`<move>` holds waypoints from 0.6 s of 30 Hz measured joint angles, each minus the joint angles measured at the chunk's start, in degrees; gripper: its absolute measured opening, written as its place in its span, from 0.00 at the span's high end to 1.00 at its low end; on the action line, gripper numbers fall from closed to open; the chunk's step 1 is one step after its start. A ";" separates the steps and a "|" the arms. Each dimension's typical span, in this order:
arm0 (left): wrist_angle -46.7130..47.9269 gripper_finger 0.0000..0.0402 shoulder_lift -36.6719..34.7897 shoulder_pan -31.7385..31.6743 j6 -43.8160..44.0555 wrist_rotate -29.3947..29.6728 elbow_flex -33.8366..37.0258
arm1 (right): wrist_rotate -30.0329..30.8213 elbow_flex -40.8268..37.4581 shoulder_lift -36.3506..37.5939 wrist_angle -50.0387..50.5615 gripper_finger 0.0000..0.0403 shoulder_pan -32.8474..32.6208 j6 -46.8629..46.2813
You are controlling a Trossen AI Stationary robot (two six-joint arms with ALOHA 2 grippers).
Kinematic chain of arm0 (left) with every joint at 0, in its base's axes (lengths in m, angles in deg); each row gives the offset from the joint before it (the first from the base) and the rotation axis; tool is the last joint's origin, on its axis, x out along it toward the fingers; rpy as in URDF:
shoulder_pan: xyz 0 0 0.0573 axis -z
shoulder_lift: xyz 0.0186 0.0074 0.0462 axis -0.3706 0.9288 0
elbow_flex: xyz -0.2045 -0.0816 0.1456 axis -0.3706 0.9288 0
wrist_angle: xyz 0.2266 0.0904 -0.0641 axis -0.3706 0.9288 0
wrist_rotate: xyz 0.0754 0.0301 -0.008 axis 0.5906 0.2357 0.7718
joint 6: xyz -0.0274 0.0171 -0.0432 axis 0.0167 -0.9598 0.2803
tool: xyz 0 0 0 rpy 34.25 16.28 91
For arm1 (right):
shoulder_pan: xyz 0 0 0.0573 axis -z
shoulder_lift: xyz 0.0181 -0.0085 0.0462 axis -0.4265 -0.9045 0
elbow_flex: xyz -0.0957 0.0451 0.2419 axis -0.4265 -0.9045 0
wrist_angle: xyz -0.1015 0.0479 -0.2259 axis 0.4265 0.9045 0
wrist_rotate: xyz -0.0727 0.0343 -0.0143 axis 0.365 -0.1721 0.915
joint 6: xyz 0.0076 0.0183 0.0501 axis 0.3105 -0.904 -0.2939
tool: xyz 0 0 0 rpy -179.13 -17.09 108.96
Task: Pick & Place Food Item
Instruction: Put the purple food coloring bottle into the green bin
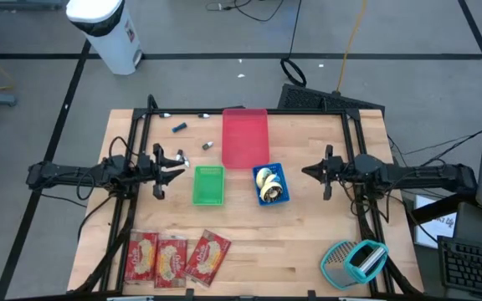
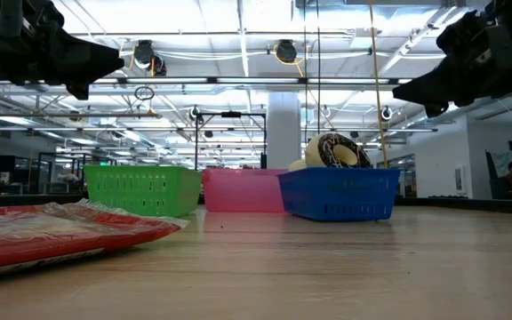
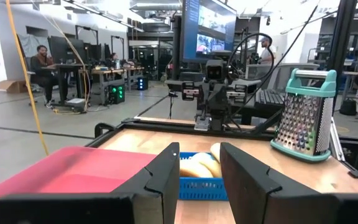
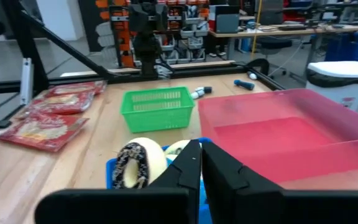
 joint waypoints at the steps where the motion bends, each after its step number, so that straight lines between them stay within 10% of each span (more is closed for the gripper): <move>1: 0.02 0.71 0.00 0.00 -0.02 -0.02 0.00 | 0.02 0.00 0.00 0.02 0.99 0.35 0.59; 18: 1.90 0.71 0.00 0.00 3.13 3.42 0.00 | -3.60 -4.65 0.32 -4.37 1.00 3.07 2.94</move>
